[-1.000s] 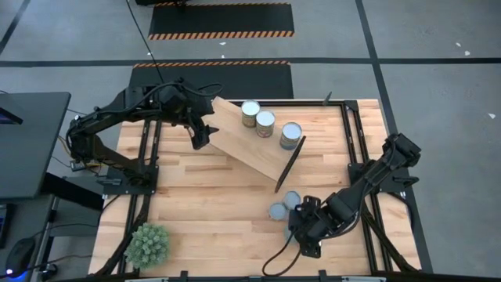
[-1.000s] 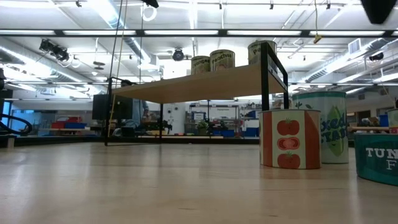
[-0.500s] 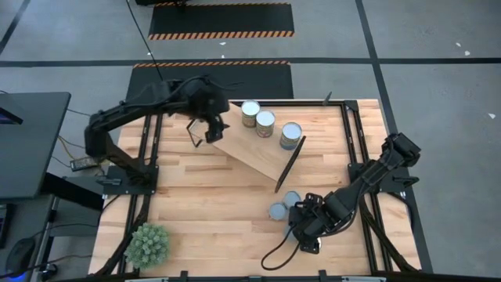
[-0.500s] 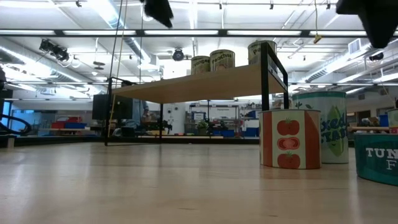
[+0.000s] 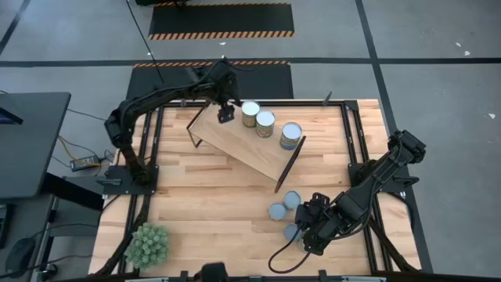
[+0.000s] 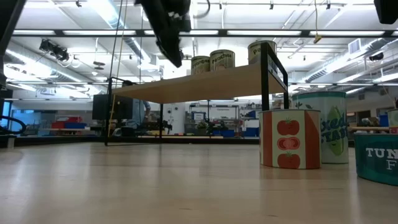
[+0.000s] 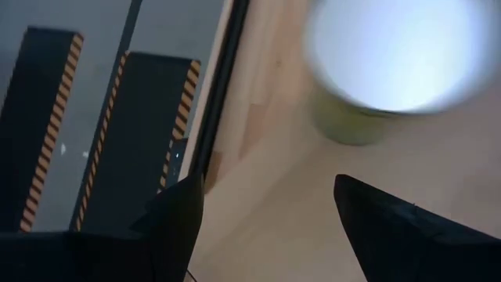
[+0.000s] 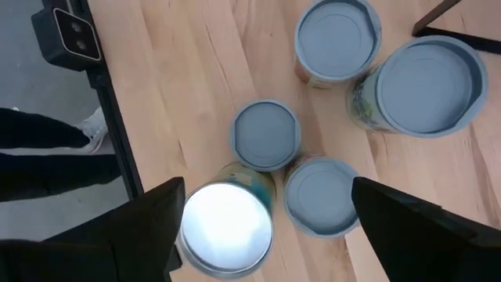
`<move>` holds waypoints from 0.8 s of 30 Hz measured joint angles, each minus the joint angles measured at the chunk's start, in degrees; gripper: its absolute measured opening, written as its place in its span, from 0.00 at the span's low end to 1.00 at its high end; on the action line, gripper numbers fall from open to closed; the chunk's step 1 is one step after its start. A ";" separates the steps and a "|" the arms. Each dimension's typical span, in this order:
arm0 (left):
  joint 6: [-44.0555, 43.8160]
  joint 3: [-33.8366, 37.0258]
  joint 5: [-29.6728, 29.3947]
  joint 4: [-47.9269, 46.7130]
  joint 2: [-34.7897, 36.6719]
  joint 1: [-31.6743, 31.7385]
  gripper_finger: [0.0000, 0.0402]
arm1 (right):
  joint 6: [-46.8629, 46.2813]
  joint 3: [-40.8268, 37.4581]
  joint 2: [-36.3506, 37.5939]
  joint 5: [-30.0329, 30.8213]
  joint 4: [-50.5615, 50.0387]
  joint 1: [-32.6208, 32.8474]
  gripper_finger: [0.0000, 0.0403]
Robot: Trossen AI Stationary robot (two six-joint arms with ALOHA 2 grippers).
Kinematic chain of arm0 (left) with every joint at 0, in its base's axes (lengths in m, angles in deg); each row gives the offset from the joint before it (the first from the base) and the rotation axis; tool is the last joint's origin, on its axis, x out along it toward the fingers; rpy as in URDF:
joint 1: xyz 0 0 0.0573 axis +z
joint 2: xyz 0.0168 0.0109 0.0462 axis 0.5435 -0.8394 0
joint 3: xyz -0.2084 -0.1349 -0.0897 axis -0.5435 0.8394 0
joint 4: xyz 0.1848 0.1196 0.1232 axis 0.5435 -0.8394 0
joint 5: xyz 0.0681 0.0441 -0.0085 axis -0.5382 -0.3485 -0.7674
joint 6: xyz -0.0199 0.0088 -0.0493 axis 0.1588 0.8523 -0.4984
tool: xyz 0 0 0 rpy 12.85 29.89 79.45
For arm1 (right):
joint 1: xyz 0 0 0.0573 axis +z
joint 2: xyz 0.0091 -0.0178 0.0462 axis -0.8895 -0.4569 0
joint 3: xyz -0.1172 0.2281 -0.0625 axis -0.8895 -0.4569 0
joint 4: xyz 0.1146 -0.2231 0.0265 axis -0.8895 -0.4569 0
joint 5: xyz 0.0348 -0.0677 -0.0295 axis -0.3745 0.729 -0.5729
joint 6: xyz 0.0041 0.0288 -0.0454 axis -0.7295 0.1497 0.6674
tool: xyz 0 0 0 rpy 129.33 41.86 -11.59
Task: Pick and place cans onto a shelf
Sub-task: Adjust the canned orange
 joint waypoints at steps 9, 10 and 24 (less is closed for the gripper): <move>-2.72 0.01 3.52 3.68 -5.25 4.92 0.72 | 2.96 0.00 0.01 0.02 0.04 0.00 0.93; -2.73 0.00 3.73 3.99 -5.49 5.25 0.72 | 3.35 0.00 0.01 0.02 0.04 -0.01 0.93; -2.79 0.04 12.77 7.38 -5.63 6.20 0.72 | 6.01 0.00 0.01 0.24 0.07 -0.66 0.92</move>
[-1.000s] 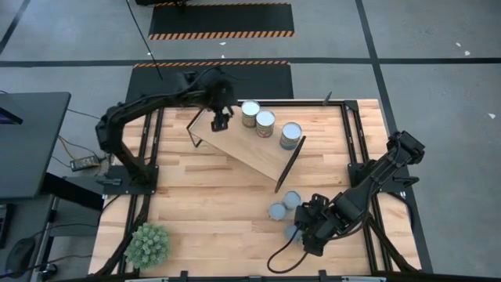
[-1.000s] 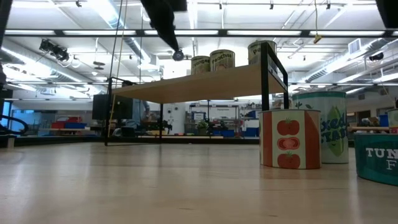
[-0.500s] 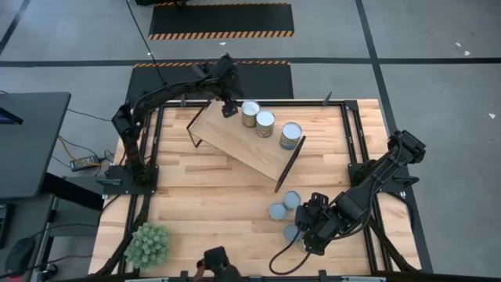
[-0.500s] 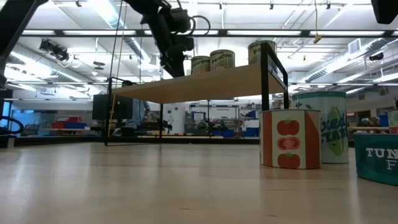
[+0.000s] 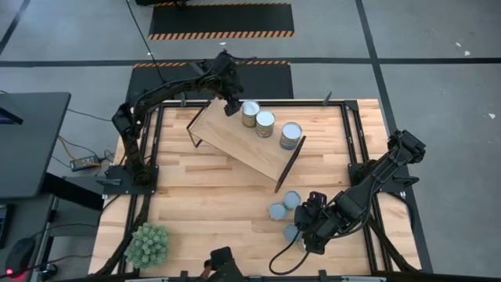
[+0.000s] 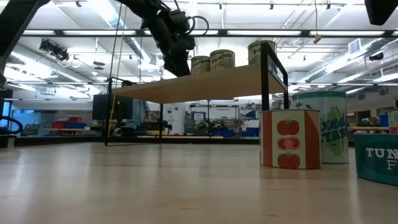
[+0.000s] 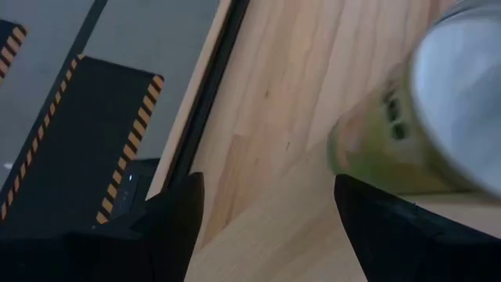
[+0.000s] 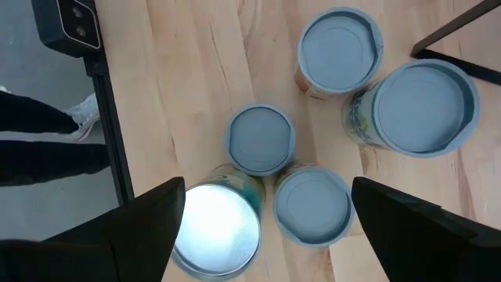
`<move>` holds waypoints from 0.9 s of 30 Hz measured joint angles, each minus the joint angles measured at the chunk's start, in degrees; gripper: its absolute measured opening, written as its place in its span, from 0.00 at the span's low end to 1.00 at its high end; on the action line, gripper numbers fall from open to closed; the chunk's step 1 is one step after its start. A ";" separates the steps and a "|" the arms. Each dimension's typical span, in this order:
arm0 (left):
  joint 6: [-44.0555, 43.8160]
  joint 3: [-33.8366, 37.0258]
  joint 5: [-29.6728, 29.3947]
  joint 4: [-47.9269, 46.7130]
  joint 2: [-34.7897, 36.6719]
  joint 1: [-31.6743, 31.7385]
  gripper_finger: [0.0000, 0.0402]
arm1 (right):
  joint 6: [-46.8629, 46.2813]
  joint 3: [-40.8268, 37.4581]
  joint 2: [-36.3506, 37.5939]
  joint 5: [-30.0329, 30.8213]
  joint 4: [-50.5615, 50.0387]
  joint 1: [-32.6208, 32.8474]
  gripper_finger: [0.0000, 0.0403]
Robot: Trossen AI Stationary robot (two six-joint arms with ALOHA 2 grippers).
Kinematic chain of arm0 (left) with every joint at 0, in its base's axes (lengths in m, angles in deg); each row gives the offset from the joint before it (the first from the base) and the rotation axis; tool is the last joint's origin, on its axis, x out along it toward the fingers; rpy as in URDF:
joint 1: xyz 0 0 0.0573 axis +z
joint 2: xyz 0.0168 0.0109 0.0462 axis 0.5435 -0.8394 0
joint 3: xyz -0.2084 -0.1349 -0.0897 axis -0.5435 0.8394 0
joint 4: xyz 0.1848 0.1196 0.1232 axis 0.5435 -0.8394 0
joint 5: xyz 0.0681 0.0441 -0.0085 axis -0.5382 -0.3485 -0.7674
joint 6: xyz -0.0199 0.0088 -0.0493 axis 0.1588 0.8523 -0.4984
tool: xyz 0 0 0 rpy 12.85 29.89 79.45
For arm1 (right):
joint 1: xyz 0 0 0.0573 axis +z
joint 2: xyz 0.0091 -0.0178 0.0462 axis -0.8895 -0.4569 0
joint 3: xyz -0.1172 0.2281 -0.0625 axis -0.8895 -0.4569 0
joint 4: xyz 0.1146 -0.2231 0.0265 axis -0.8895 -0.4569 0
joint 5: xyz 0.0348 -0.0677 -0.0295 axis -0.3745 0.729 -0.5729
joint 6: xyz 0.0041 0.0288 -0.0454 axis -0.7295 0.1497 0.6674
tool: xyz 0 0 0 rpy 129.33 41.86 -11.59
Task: Pick and place cans onto a shelf
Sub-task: Adjust the canned orange
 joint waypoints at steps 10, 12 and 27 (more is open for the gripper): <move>0.11 0.00 2.46 0.58 0.00 -2.49 0.72 | 0.02 0.00 0.00 -0.02 0.00 -0.81 0.93; 0.12 0.00 2.46 0.74 0.00 -2.92 0.72 | -0.01 0.00 0.00 -0.02 0.22 -0.98 0.93; -0.57 0.00 1.48 2.63 0.11 -4.12 0.72 | -0.87 0.00 0.00 -0.38 0.39 -1.03 0.93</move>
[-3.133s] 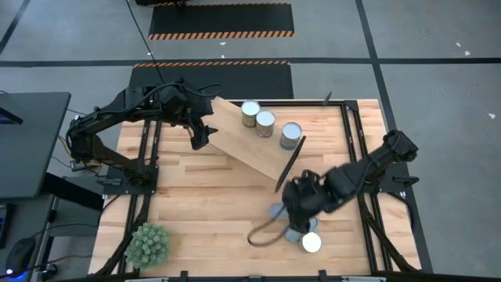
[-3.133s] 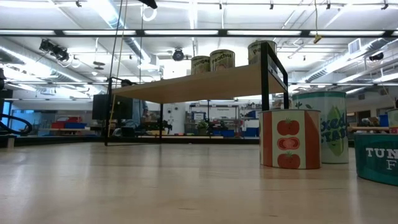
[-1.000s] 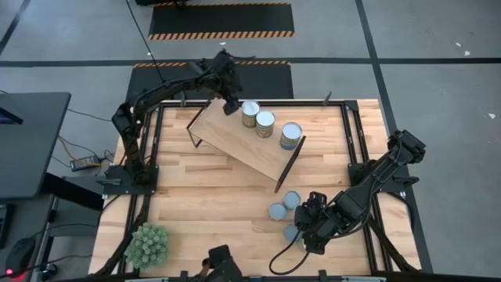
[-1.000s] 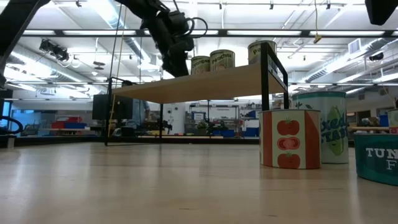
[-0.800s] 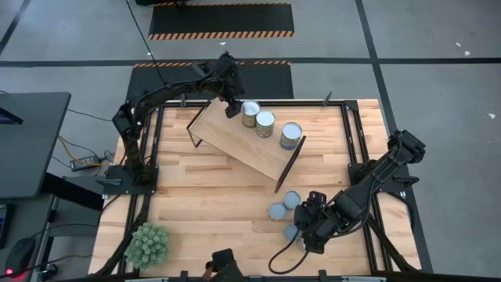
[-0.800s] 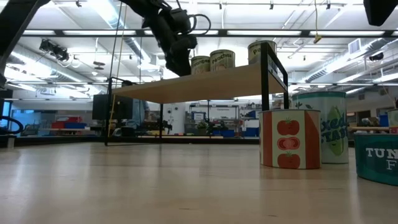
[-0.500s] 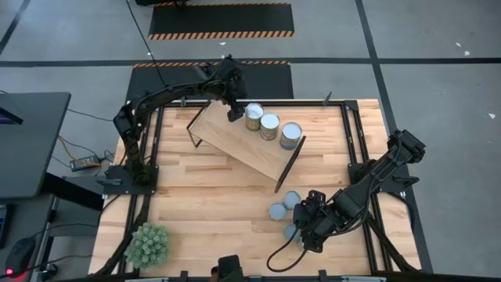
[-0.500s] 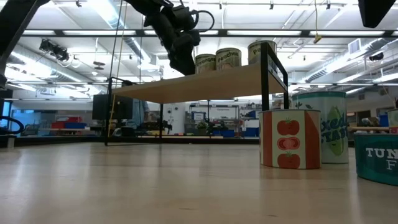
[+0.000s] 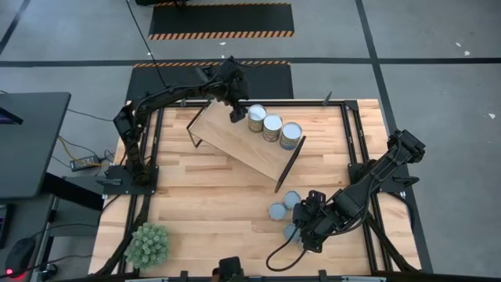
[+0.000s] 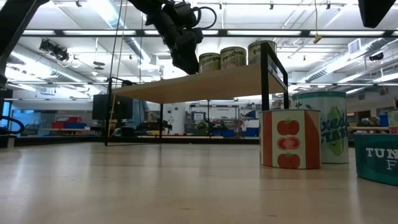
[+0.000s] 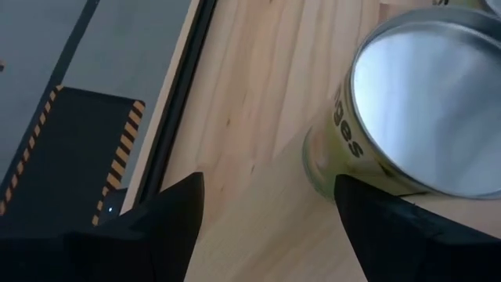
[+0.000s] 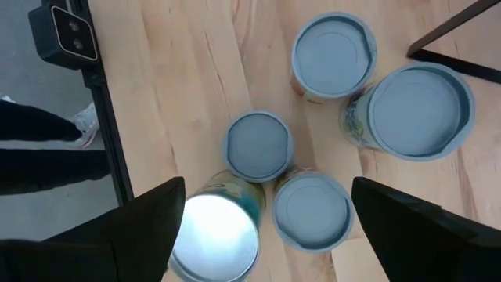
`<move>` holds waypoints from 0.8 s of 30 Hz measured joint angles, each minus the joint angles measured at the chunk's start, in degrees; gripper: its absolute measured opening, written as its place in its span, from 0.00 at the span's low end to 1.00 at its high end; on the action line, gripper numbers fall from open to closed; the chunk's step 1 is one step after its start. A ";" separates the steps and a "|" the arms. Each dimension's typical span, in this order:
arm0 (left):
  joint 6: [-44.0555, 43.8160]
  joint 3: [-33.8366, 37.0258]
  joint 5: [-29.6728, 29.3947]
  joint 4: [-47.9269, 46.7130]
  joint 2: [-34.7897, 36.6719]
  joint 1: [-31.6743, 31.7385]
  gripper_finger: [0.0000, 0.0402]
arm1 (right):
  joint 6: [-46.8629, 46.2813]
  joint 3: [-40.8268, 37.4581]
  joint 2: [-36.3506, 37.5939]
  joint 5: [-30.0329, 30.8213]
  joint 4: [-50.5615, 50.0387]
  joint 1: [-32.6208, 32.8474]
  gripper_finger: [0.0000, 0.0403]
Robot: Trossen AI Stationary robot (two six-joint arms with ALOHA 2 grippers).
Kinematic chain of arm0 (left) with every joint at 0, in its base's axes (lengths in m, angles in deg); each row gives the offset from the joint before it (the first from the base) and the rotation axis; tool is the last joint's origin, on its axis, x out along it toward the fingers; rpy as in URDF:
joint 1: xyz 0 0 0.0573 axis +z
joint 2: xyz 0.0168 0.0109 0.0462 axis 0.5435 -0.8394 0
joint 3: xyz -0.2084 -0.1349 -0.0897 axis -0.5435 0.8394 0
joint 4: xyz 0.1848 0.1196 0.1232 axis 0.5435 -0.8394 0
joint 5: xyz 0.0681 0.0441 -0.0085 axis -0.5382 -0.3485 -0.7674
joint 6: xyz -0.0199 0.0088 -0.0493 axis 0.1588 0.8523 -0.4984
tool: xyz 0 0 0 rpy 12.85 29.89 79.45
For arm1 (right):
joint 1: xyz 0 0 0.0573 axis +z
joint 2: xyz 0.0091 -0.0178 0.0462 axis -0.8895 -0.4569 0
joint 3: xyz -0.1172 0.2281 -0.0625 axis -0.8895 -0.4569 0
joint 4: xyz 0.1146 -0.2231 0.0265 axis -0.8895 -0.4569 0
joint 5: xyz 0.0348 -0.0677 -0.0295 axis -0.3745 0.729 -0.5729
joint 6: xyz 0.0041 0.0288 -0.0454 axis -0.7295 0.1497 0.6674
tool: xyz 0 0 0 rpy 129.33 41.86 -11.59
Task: Pick and place cans onto a shelf
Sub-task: Adjust the canned orange, then put the canned carrots on the shelf
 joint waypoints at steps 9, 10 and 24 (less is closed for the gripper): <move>1.77 -0.02 -3.06 -0.54 5.91 -1.22 0.72 | 4.03 0.00 0.00 4.12 1.09 6.06 0.93; 1.77 -0.02 -3.06 -0.67 6.63 -1.65 0.72 | 4.96 0.00 0.00 5.22 1.09 6.61 0.93; -0.93 -0.06 -3.69 -8.14 13.71 -7.58 0.72 | 7.40 0.02 -4.60 3.26 4.27 7.24 0.99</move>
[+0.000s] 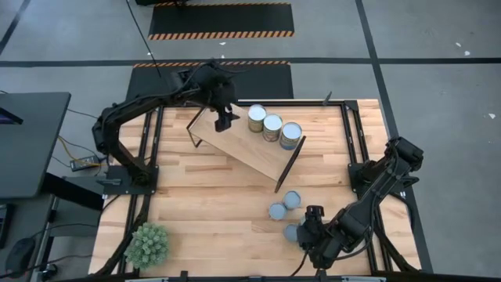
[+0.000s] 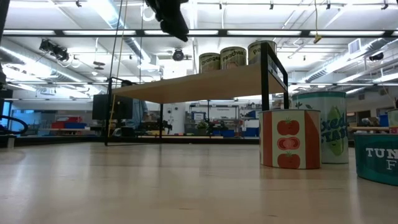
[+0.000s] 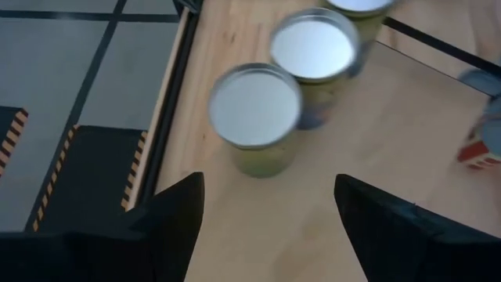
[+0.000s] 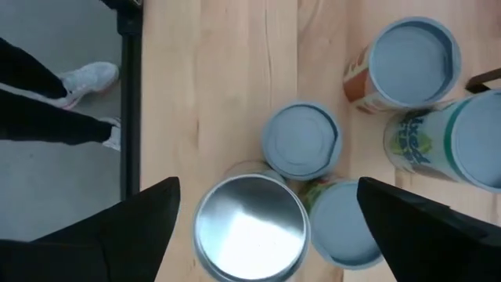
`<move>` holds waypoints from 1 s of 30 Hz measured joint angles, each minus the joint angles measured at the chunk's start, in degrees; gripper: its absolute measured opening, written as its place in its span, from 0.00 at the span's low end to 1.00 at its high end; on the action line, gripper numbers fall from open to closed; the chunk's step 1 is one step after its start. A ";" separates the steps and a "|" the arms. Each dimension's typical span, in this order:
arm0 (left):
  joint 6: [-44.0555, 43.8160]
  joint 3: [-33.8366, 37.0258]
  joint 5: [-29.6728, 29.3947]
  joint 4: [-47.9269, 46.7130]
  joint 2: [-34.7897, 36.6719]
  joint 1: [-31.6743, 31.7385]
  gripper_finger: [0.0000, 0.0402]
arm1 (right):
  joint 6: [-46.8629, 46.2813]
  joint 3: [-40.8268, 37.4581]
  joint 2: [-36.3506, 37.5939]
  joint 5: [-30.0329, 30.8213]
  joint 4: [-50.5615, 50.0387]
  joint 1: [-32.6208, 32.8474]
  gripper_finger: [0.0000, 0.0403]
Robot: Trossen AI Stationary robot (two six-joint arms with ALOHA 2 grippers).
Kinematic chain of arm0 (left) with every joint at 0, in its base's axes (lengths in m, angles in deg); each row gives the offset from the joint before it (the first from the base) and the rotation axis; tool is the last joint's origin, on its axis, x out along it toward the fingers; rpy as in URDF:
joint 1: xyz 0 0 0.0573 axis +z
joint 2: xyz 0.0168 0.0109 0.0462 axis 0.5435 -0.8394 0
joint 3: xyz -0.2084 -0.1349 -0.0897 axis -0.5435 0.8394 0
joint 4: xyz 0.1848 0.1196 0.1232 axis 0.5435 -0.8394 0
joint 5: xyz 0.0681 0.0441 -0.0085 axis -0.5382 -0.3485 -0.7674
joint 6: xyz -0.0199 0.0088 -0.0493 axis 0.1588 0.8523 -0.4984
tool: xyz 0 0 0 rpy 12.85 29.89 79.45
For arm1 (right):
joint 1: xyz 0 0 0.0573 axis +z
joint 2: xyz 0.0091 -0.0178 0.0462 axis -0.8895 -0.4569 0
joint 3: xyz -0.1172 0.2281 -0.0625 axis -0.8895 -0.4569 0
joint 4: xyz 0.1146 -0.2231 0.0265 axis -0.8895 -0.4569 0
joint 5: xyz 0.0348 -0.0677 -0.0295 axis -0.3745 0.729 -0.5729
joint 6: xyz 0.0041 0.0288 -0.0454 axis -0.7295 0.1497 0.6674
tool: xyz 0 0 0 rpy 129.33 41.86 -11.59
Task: Pick and place cans onto a shelf
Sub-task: Put the canned carrots on the shelf
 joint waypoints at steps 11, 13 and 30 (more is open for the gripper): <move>-4.42 0.00 -0.16 -3.07 1.43 -3.94 0.72 | -0.01 -3.18 0.03 -4.93 2.59 0.69 0.99; -4.48 0.02 0.43 -4.90 1.78 -5.02 0.72 | -0.05 -3.48 0.01 -5.77 1.09 1.22 0.99; -5.00 0.02 0.39 -7.37 3.64 -19.61 0.72 | -7.33 -10.81 0.18 -8.92 7.20 9.25 0.92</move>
